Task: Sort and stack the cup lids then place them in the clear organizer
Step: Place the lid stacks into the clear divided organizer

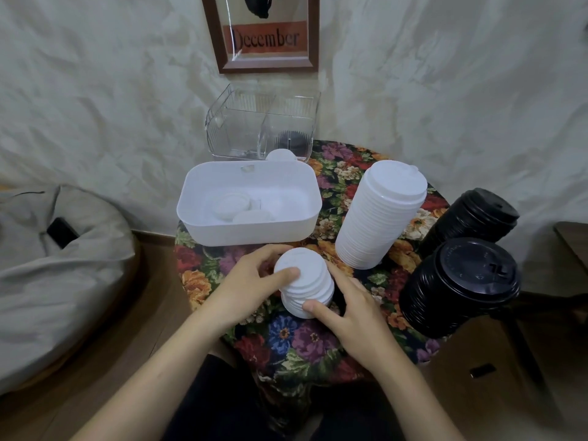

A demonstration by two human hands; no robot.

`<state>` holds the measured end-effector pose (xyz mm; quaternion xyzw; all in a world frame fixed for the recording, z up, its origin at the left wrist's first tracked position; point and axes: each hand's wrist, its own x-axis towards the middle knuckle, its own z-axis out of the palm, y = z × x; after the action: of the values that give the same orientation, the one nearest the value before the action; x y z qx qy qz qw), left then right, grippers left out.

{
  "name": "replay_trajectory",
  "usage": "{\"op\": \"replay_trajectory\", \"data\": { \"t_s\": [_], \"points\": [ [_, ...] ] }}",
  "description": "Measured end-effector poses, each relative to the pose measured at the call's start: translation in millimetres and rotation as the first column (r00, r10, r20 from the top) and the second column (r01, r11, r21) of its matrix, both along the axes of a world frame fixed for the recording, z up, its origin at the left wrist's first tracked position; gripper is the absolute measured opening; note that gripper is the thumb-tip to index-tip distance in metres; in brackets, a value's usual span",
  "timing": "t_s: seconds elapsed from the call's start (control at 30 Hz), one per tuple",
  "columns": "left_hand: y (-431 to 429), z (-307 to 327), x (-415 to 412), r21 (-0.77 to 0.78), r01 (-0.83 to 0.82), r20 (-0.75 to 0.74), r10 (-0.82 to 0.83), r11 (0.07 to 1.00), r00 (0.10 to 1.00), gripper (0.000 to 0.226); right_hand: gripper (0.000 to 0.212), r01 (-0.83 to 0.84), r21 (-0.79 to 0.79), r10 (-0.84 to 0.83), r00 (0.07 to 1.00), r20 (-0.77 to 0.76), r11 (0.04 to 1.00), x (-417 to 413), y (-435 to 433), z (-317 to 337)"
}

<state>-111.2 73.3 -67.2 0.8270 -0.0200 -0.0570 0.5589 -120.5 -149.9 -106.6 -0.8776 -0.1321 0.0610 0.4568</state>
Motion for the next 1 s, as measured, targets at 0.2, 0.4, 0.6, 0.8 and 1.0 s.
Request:
{"op": "replay_trajectory", "data": {
  "t_s": [0.2,0.4,0.6,0.8,1.0],
  "points": [
    [-9.2,-2.7,-8.0,0.213,-0.015,0.054,0.004,0.977,0.999,0.046,0.094,-0.015,0.048,0.015,1.000,-0.015,0.999,-2.1,-0.4,6.7],
    [-14.4,1.0,-9.5,0.279,-0.036,0.081,0.014,0.960,0.997,0.045,0.075,-0.047,0.059,0.049,0.999,-0.025,0.997,-0.5,-2.8,9.0],
    [-11.1,-4.7,-9.2,0.269,0.004,0.113,-0.036,0.963,0.993,0.049,0.065,-0.011,0.094,0.012,1.000,-0.014,0.996,-1.2,-1.1,8.5],
    [-6.8,-10.7,-9.5,0.141,0.101,0.073,-0.112,0.985,0.991,0.058,0.068,-0.031,0.088,0.035,0.998,-0.044,0.996,0.9,-3.2,9.2],
    [-6.5,-13.0,-7.7,0.162,0.097,0.111,-0.116,0.982,0.987,0.055,0.060,-0.026,0.158,0.034,0.998,-0.051,0.987,4.4,-3.6,9.0]
  ]
}}
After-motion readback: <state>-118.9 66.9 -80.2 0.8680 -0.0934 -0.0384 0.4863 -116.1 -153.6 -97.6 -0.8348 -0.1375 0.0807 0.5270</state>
